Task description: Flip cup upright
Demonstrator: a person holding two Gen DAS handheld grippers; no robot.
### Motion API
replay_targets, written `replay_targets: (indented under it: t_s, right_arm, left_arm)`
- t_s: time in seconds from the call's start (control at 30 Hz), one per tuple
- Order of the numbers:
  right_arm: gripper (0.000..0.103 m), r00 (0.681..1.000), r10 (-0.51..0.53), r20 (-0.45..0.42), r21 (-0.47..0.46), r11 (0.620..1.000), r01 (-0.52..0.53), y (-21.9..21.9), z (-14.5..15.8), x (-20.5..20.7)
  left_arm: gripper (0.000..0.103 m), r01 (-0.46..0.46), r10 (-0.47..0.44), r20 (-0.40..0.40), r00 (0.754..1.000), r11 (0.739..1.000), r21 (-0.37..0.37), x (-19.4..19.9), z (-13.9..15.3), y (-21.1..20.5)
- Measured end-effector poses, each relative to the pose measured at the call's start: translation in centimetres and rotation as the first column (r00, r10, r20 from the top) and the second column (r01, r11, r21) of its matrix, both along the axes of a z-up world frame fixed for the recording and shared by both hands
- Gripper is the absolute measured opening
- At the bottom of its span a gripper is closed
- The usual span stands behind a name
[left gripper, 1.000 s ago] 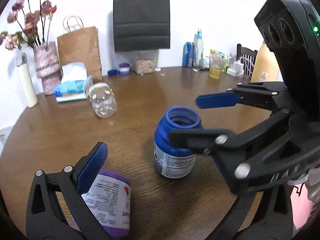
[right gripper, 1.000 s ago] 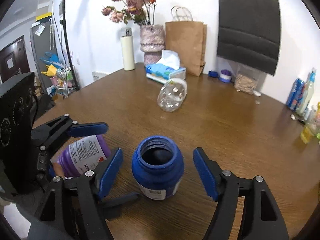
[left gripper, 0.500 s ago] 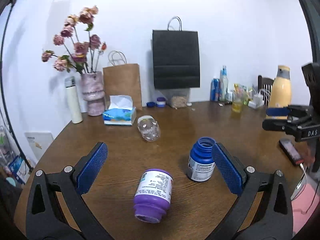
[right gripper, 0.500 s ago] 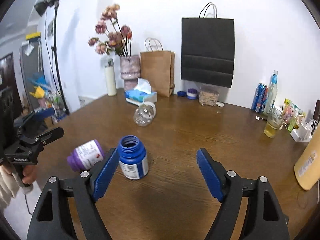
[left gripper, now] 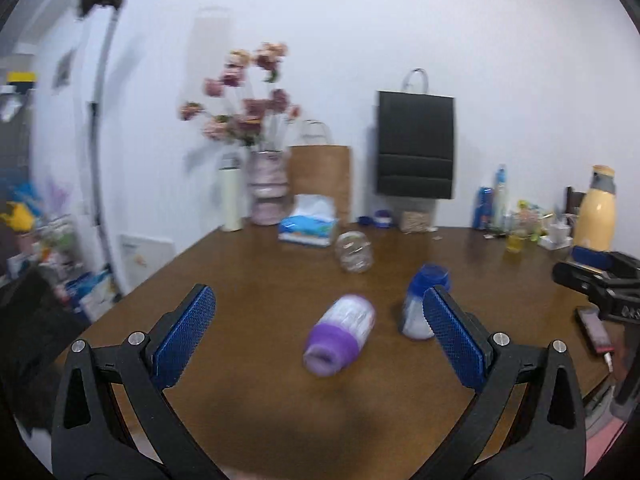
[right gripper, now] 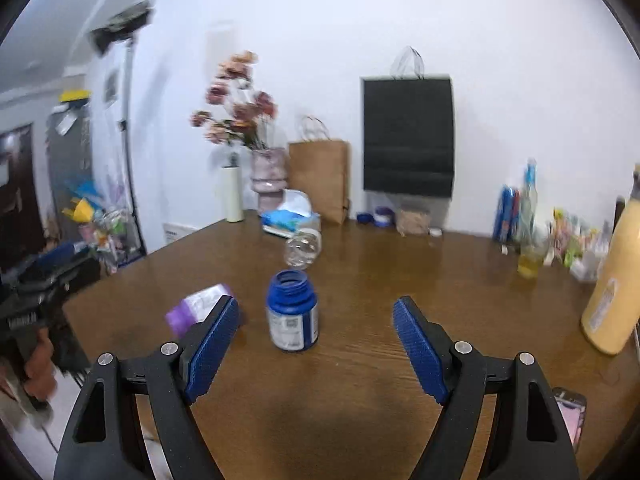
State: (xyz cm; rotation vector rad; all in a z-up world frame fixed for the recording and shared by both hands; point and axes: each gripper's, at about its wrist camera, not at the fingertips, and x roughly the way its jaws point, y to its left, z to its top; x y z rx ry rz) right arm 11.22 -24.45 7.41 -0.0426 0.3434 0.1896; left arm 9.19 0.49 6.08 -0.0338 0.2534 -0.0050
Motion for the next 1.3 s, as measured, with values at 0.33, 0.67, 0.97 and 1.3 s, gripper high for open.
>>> replay_targets:
  t_s: [0.33,0.67,0.97,1.3]
  right_arm:
    - [0.084,0.996,-0.091,0.017,-0.062,0.994,0.092,3.9,-5.4,-9.7]
    - [0.085,0.992,-0.085,0.098,0.008,0.996,0.084,4.2,-4.8,-13.2]
    - [0.085,0.993,-0.077,0.088,-0.002,0.997,0.078,4.6,-5.0,-13.1]
    - [0.085,0.994,-0.064,0.088,-0.003,0.998,0.065,4.7,-4.9,-12.5]
  left_arm:
    - [0.103,-0.104,0.100,0.093,0.991,0.994,0.033,-11.1,-3.6,-0.3]
    - [0.103,-0.091,0.079,0.181,0.980,0.994,0.060,-12.6,-3.2,-1.3]
    - [0.103,-0.079,0.066,0.190,0.980,0.995,0.064,-12.5,-3.1,-1.6]
    - [0.103,-0.063,0.049,0.193,0.980,0.996,0.070,-12.7,-3.1,-1.4]
